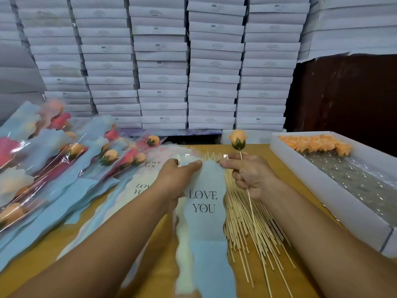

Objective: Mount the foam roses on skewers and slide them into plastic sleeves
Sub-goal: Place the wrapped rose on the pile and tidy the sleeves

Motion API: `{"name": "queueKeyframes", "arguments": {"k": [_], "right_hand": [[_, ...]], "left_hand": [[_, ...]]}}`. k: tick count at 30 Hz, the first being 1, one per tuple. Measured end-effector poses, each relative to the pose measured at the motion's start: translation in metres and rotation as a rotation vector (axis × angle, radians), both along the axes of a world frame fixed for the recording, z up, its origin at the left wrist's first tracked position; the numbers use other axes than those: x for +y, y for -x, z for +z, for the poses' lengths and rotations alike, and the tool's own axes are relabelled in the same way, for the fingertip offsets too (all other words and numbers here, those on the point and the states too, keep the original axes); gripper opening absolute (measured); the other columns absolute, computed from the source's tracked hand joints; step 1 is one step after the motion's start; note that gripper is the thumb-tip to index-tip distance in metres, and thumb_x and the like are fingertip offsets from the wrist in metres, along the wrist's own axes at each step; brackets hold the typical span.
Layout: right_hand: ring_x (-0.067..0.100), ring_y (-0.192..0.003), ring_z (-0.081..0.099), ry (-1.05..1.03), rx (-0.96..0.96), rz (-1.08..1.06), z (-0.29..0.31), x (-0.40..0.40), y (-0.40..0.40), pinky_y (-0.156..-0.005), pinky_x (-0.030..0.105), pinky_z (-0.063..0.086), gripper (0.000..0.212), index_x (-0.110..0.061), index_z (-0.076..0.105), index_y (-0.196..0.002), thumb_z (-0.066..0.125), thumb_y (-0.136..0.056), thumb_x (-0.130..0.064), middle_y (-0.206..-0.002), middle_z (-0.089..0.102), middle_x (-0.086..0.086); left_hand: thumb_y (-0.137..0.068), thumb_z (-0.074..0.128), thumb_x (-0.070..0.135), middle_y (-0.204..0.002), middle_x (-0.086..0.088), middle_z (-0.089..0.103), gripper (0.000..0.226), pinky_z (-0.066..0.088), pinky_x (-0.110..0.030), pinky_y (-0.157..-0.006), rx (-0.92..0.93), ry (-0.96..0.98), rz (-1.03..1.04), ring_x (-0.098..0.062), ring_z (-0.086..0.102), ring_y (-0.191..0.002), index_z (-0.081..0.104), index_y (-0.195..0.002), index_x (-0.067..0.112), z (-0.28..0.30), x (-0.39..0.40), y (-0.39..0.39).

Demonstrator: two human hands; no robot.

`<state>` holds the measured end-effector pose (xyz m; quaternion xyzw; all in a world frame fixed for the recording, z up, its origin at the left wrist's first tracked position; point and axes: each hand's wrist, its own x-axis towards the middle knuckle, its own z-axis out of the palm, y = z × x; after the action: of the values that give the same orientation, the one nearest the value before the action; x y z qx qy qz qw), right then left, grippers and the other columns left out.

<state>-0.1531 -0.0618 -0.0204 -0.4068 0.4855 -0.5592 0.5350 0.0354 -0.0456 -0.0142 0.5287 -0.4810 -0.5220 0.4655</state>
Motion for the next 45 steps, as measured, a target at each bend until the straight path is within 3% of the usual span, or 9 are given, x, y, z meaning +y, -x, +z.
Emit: {"name": "queueKeyframes", "arguments": {"k": [6, 11, 14, 17, 24, 32, 36, 41, 45], "right_hand": [[0.004, -0.035, 0.036, -0.033, 0.038, -0.019, -0.002, 0.0, 0.0, -0.029, 0.018, 0.024, 0.038, -0.007, 0.061, -0.104, 0.083, -0.075, 0.003, -0.079, 0.062, 0.008], [0.002, -0.033, 0.038, -0.032, 0.053, -0.045, -0.001, 0.002, 0.0, -0.029, 0.018, 0.025, 0.041, -0.005, 0.063, -0.106, 0.086, -0.072, 0.002, -0.075, 0.062, 0.007], [0.002, -0.033, 0.041, -0.029, 0.071, -0.049, -0.001, 0.003, -0.001, -0.03, 0.018, 0.027, 0.043, -0.005, 0.064, -0.106, 0.087, -0.07, 0.001, -0.078, 0.064, 0.008], [0.003, -0.034, 0.038, -0.027, 0.078, -0.045, -0.001, 0.005, -0.002, -0.03, 0.018, 0.026, 0.045, -0.004, 0.063, -0.107, 0.087, -0.07, 0.002, -0.074, 0.062, 0.006], [0.002, -0.031, 0.041, -0.012, 0.088, -0.021, 0.0, 0.01, -0.006, -0.029, 0.017, 0.026, 0.044, -0.003, 0.063, -0.109, 0.085, -0.071, 0.005, -0.068, 0.061, 0.005], [0.002, -0.031, 0.03, -0.108, -0.028, 0.146, 0.004, 0.011, -0.005, -0.026, 0.015, 0.02, 0.029, 0.0, 0.061, -0.103, 0.075, -0.079, 0.007, -0.055, 0.056, 0.001], [0.001, -0.029, 0.03, -0.154, -0.099, 0.281, 0.005, 0.011, -0.005, -0.025, 0.012, 0.018, 0.014, -0.007, 0.058, -0.082, 0.066, -0.087, 0.003, -0.051, 0.049, -0.002], [0.002, -0.031, 0.029, -0.165, -0.072, 0.338, 0.004, 0.011, -0.007, -0.026, 0.011, 0.017, 0.013, -0.007, 0.06, -0.078, 0.067, -0.086, 0.0, -0.057, 0.053, 0.0], [0.002, -0.031, 0.031, -0.152, -0.045, 0.327, 0.001, 0.012, -0.009, -0.026, 0.012, 0.018, 0.024, -0.004, 0.063, -0.084, 0.076, -0.064, -0.007, -0.066, 0.056, 0.005]], "left_hand": [[-0.076, 0.085, 0.01, -0.106, -0.012, 0.07, 0.074, 0.051, -0.052, -0.099, 0.17, 0.191, 0.036, -0.033, 0.069, -0.102, 0.046, -0.138, 0.017, -0.007, -0.008, 0.004], [-0.08, 0.082, 0.03, -0.12, 0.006, 0.056, 0.066, 0.055, -0.03, -0.082, -0.195, 0.512, -0.054, -0.009, 0.061, -0.104, 0.051, -0.135, 0.047, -0.018, -0.01, -0.003], [-0.086, 0.076, 0.028, -0.125, 0.008, 0.05, 0.043, 0.048, -0.013, -0.077, -0.34, 0.677, -0.1, 0.002, 0.055, -0.105, 0.064, -0.126, 0.036, -0.024, -0.011, -0.006], [-0.087, 0.075, 0.017, -0.12, 0.008, 0.053, 0.037, 0.047, -0.015, -0.071, -0.393, 0.75, -0.099, 0.0, 0.053, -0.103, 0.066, -0.122, 0.027, -0.029, -0.012, -0.004], [-0.085, 0.078, 0.019, -0.103, 0.011, 0.064, 0.013, 0.047, -0.027, -0.083, -0.478, 0.788, -0.048, -0.013, 0.056, -0.109, 0.071, -0.093, 0.026, -0.03, -0.015, -0.005], [-0.079, 0.083, 0.024, -0.088, -0.011, 0.066, 0.024, 0.044, -0.034, -0.074, -0.351, 0.531, -0.179, -0.018, 0.055, -0.076, 0.067, -0.078, 0.007, -0.026, -0.012, -0.017], [-0.082, 0.08, 0.014, -0.087, -0.003, 0.075, 0.016, 0.041, -0.013, -0.078, -0.285, 0.583, -0.193, -0.016, 0.066, -0.09, 0.068, -0.078, 0.006, -0.023, -0.009, -0.018], [-0.089, 0.072, 0.007, -0.092, -0.013, 0.076, 0.017, 0.048, -0.052, -0.101, -0.136, 0.557, -0.238, -0.03, 0.07, -0.101, 0.06, -0.079, -0.001, -0.024, -0.008, -0.018], [-0.095, 0.063, 0.006, -0.085, -0.013, 0.076, 0.019, 0.05, -0.049, -0.093, -0.17, 0.556, -0.223, -0.023, 0.072, -0.09, 0.055, -0.081, -0.004, -0.025, -0.007, -0.015]]}}
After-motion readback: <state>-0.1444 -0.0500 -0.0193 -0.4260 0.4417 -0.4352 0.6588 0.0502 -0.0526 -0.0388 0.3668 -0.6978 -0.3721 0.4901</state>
